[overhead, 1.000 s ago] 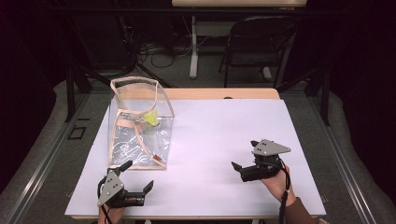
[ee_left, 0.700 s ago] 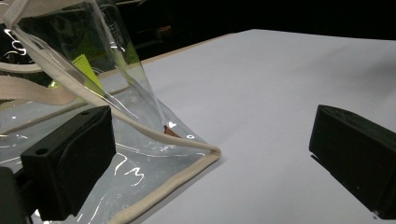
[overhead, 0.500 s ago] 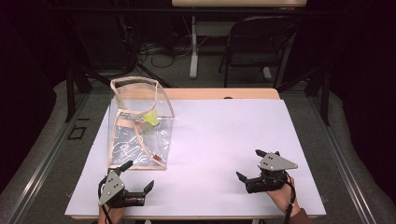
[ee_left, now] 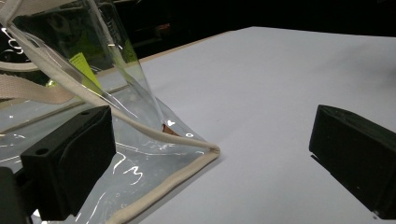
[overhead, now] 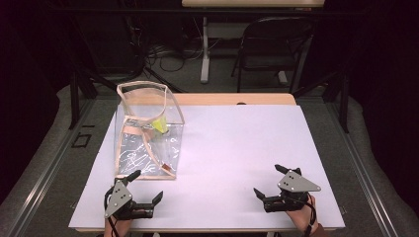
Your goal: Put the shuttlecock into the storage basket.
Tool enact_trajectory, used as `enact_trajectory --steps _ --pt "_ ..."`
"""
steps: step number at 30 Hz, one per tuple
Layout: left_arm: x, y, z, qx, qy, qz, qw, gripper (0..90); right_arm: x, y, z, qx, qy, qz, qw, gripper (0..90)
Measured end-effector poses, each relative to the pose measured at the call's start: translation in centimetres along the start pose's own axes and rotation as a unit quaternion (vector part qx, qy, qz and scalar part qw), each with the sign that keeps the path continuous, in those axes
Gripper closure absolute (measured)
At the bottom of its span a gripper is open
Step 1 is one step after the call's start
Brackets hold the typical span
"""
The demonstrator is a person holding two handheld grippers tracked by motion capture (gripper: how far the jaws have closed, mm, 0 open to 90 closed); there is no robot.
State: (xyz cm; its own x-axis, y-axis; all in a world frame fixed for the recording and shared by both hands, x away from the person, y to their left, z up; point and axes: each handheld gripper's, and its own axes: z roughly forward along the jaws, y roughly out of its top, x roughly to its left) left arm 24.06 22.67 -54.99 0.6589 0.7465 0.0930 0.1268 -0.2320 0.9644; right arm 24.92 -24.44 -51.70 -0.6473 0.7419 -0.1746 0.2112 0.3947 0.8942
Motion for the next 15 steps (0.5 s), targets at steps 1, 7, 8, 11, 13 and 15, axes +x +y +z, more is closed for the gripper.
enact_trajectory --steps 1,7,8,11,13,15 --pt "0.0 0.0 0.0 0.001 0.0 0.0 1.0 0.3 0.1 -0.1 -0.1 -0.002 -0.001 0.001 1.0 0.0" --pt "0.0 0.0 0.0 0.0 0.0 0.001 1.0 0.3 0.7 -0.8 -0.6 -0.005 -0.012 -0.011 0.9999 0.0" --pt "0.0 0.0 0.1 0.001 0.0 0.001 1.0 0.3 0.7 -0.9 -0.7 -0.007 -0.011 -0.008 0.9999 0.0" --pt "0.0 0.0 0.0 0.001 0.0 0.002 1.0 0.3 0.9 -1.1 -0.7 -0.007 -0.013 -0.01 0.9998 0.0" --pt "0.0 0.0 0.0 0.0 0.0 0.002 1.0 0.3 1.0 -1.2 -0.7 -0.007 -0.014 -0.011 0.9998 0.0" --pt "0.0 0.0 0.0 0.001 -0.001 0.003 1.0 0.3 1.0 -1.3 -0.8 -0.008 -0.016 -0.011 0.9998 0.0"
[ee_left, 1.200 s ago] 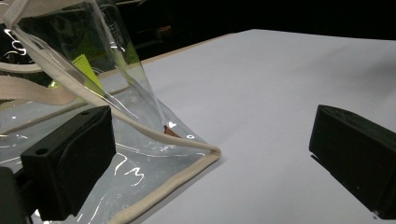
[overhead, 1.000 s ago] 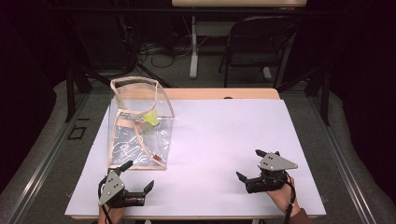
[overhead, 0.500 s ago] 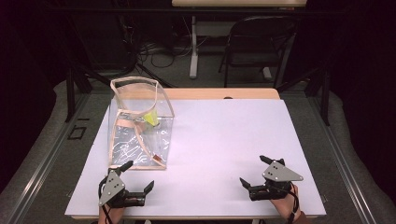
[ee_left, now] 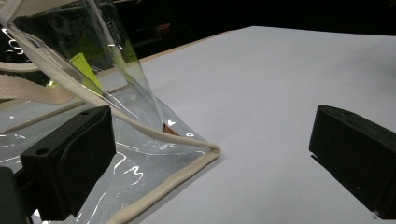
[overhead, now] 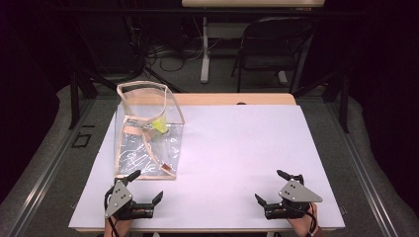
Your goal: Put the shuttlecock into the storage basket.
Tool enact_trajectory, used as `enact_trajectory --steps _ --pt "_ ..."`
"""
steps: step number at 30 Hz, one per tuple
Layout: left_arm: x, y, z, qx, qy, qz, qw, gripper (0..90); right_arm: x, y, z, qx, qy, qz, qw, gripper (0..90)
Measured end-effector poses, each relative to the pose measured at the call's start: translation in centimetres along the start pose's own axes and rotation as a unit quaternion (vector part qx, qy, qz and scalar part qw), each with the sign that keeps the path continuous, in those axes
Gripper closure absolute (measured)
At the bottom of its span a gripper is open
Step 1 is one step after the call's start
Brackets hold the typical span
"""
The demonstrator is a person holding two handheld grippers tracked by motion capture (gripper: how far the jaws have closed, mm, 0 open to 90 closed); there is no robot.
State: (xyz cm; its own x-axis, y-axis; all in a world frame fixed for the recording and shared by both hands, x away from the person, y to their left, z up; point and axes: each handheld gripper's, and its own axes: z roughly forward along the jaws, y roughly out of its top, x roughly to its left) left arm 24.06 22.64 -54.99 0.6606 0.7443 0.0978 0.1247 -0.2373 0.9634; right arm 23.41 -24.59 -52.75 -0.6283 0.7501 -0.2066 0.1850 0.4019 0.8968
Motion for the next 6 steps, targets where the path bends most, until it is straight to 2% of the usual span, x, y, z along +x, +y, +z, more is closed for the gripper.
enact_trajectory --steps 6 --pt "0.02 0.03 0.06 0.001 0.0 0.002 1.0 0.3 0.0 0.01 -0.01 -0.004 0.002 -0.002 1.0 0.0"
